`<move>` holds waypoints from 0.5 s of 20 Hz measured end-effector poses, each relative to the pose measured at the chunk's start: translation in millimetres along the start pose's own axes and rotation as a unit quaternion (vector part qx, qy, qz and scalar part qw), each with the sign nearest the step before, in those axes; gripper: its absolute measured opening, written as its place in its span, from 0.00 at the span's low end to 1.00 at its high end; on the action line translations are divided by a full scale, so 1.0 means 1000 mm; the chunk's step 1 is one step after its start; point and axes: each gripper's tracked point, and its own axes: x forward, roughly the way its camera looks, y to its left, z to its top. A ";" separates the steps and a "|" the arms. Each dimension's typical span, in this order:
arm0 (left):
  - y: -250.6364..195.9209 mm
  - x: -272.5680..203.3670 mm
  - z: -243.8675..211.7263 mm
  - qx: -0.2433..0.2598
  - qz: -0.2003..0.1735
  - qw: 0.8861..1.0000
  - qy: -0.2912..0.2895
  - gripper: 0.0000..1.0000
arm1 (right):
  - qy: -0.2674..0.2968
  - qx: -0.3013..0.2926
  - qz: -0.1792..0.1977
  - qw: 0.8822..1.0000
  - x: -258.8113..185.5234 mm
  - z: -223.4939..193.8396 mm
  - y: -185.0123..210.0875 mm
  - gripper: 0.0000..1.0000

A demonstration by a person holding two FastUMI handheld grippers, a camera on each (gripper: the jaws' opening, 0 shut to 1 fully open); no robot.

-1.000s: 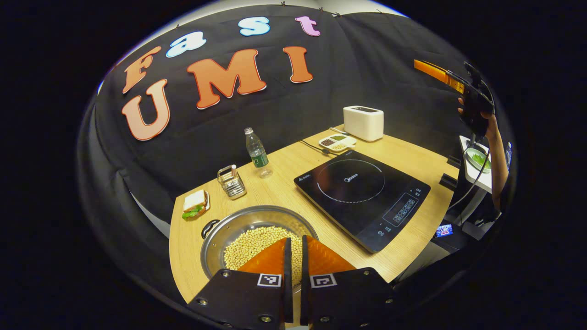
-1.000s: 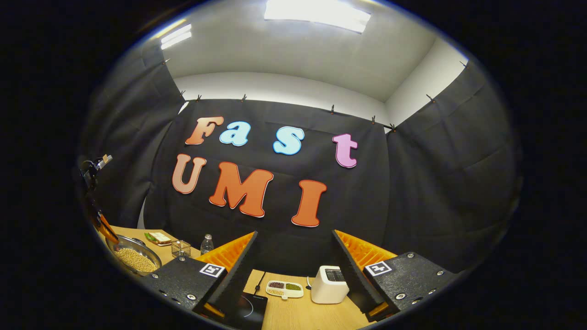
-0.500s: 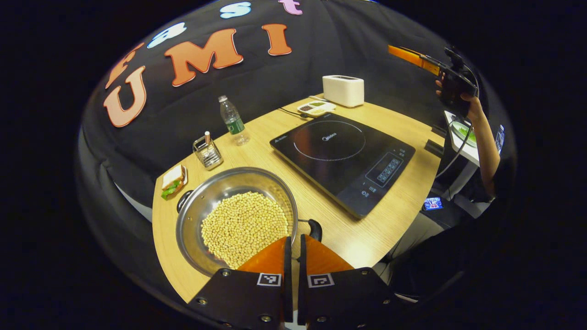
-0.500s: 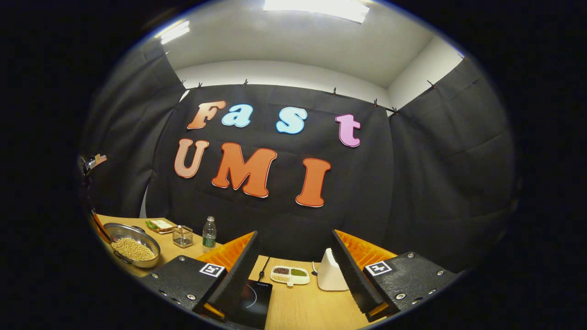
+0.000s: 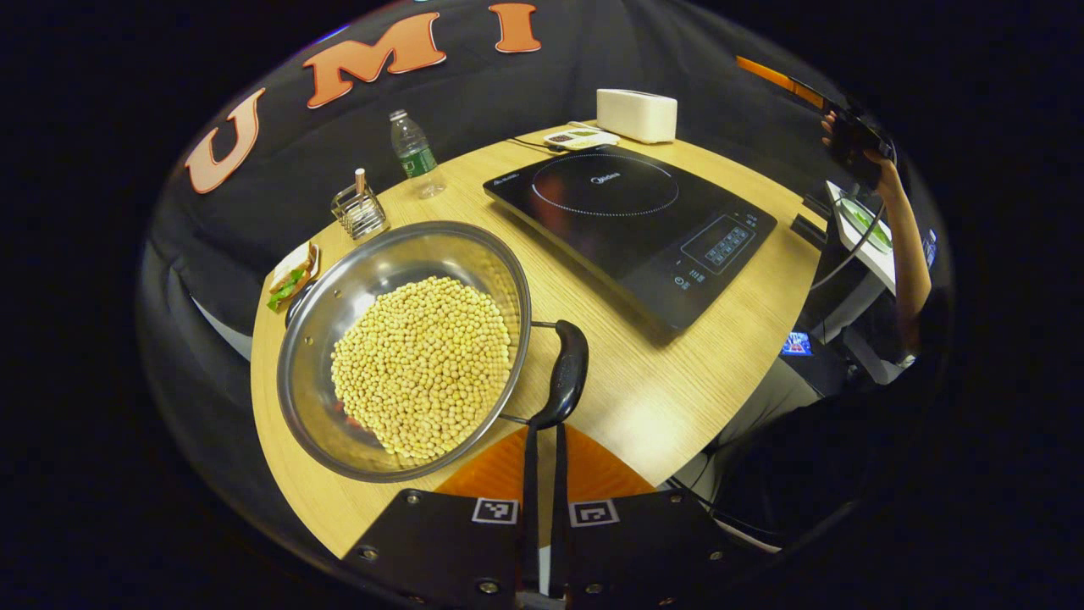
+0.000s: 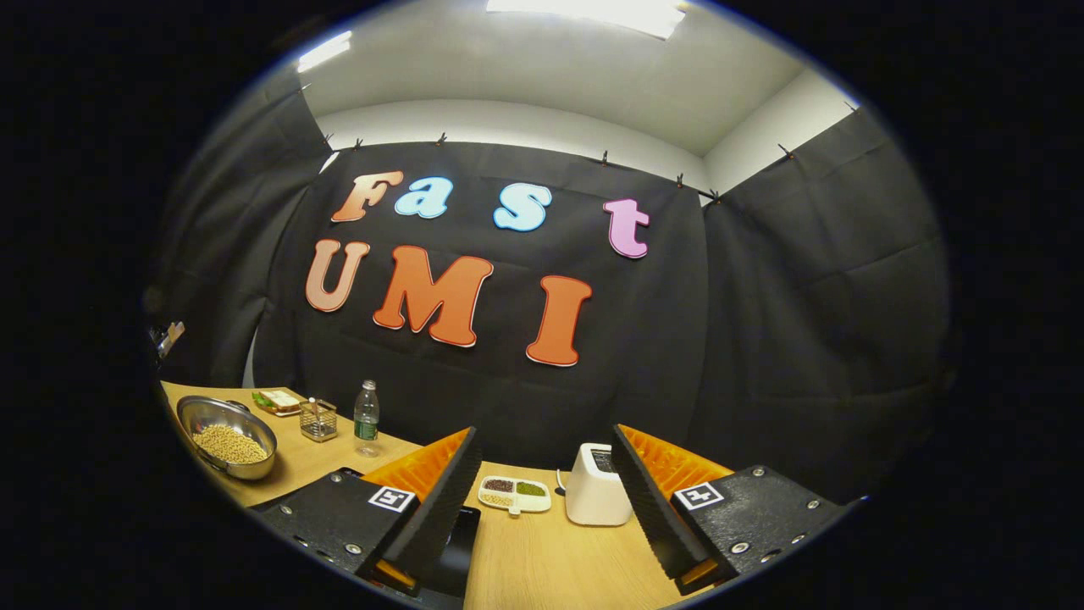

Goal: First push the handle of the pot to place it horizontally, then grasp the pot with both hands and set it on the induction cooktop.

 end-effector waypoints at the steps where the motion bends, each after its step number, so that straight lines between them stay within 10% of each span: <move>1: -0.001 0.000 -0.001 -0.008 -0.002 1.000 0.003 0.09 | 0.002 -0.001 -0.004 1.000 -0.002 -0.001 -0.004 0.95; 10: -0.004 0.023 -0.017 -0.037 -0.008 0.999 0.039 0.05 | 0.012 -0.007 -0.025 1.000 -0.014 -0.007 -0.028 0.96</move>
